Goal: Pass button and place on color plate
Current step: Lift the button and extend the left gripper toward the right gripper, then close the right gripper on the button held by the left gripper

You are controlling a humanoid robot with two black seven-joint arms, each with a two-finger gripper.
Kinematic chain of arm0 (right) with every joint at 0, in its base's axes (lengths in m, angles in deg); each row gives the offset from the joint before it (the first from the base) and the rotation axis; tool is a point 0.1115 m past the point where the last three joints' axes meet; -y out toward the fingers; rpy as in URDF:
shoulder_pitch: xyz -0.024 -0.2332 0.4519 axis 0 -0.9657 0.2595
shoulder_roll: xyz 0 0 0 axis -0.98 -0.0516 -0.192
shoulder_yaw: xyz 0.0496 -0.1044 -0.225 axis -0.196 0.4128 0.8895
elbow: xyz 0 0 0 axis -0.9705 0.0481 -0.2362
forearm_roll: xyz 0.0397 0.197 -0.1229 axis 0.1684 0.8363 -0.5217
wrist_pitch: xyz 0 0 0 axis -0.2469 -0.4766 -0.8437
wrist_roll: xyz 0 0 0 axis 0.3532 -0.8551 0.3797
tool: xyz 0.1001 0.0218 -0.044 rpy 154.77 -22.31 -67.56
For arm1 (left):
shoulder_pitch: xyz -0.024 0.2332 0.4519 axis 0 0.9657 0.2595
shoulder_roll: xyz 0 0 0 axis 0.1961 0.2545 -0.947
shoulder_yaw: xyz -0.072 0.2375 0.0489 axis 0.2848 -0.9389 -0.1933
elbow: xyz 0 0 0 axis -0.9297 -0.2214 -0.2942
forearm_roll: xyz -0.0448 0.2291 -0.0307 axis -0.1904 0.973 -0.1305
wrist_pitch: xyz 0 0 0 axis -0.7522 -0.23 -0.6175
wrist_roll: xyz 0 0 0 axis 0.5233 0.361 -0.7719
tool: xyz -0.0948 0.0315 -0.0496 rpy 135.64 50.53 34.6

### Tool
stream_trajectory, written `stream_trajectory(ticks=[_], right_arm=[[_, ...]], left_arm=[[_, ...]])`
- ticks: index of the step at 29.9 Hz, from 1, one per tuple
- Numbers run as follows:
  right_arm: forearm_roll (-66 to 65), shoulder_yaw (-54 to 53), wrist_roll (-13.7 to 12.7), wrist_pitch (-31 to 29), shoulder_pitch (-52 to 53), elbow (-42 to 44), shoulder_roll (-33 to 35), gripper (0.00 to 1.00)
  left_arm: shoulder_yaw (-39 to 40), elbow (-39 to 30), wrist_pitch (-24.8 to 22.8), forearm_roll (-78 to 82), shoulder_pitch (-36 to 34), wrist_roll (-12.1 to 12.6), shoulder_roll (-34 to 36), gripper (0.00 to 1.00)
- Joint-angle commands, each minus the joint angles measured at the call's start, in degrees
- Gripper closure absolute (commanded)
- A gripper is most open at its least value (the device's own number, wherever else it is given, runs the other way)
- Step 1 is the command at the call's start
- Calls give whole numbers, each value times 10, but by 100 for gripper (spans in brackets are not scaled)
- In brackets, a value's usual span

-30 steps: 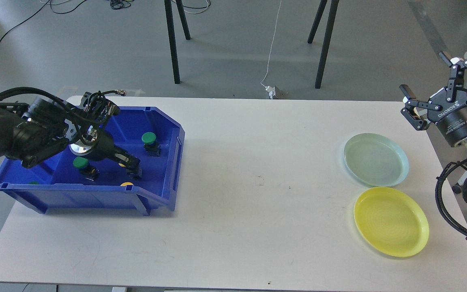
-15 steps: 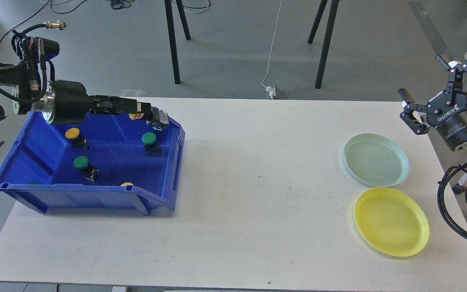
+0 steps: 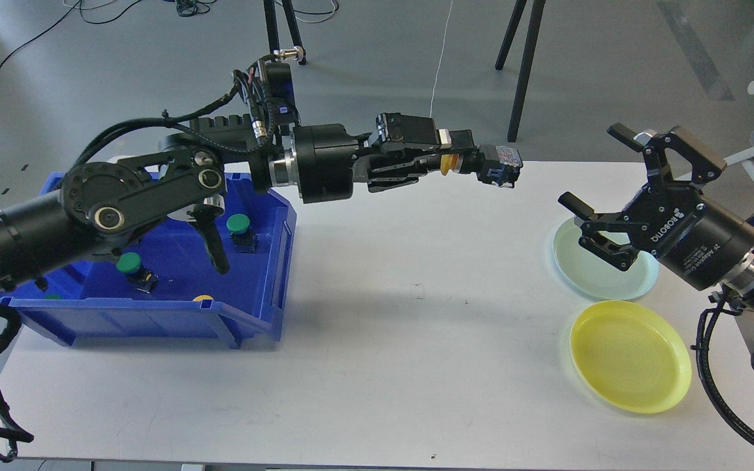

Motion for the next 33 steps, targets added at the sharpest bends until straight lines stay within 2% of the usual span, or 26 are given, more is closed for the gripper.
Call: stream_trajectory(ticks=[1,5,14,23,27,31,32,33], right_arm=[[-1,62,-14,0,46,4,-3,1],[1,106,-14,0,84,4,-10,1],[7,112,-12,0,96,11,-39,3],[7,111,-9,5,108,34,-62,12],[7,111,-9,6,109,43,-68,19],[6,117,-9,0,109,42,-67,40],[4,121,-9,0,110,42,-66,50],[2,122,-10,0,110,41,-66,65]], left_arm=[[1,14,0,1,5,0,-9,97],[1,14,0,1,5,0,-10,97],[1,13,0,1,7,0,-11,97],[1,11,0,2,8,0,-11,96],[1,10,0,3,8,0,-10,96],[1,9,0,3,8,0,-10,95],[1,9,0,3,8,0,-10,95],[1,10,0,2,8,0,-10,95]])
